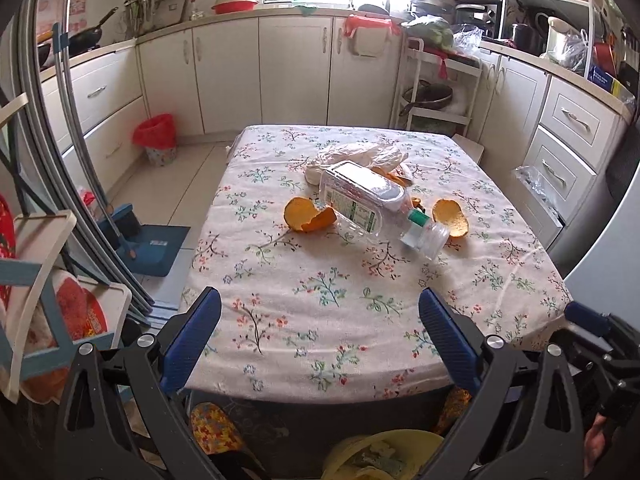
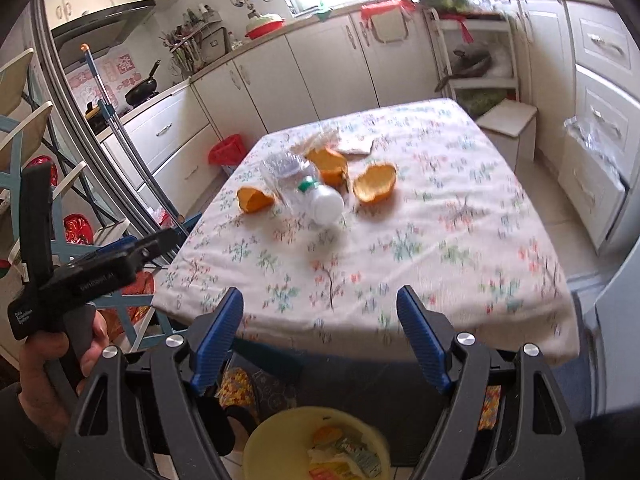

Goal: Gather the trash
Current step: 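Move both tools back to the table toward the peels and bottle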

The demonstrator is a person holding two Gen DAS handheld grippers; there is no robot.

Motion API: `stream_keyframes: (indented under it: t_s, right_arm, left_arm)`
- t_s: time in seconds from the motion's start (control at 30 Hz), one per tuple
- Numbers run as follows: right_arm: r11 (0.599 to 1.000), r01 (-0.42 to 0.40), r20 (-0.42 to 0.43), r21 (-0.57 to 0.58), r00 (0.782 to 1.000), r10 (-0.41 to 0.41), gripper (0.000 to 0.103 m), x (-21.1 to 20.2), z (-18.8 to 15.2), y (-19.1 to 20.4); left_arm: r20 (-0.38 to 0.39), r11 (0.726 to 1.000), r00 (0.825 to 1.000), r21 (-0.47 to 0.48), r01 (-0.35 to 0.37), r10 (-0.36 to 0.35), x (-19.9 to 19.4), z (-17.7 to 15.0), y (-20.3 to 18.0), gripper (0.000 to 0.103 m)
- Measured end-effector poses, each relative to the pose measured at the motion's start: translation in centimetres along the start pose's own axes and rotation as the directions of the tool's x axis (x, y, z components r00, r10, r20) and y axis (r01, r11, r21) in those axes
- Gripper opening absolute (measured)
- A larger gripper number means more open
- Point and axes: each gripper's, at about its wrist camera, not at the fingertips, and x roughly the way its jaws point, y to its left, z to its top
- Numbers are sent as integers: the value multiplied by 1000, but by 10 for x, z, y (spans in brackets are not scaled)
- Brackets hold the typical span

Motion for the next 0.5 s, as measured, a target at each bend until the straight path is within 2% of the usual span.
stream_keyframes:
  t_s: [0.27, 0.5]
  right_arm:
    - [998, 14, 43, -55, 999, -12, 76, 23, 48, -4]
    - [995, 11, 33, -99, 999, -8, 76, 55, 81, -1]
  left_arm:
    - [-23, 999, 999, 11, -35, 35, 38, 34, 15, 95]
    - [-79, 998, 995, -7, -56, 55, 83, 59, 32, 95]
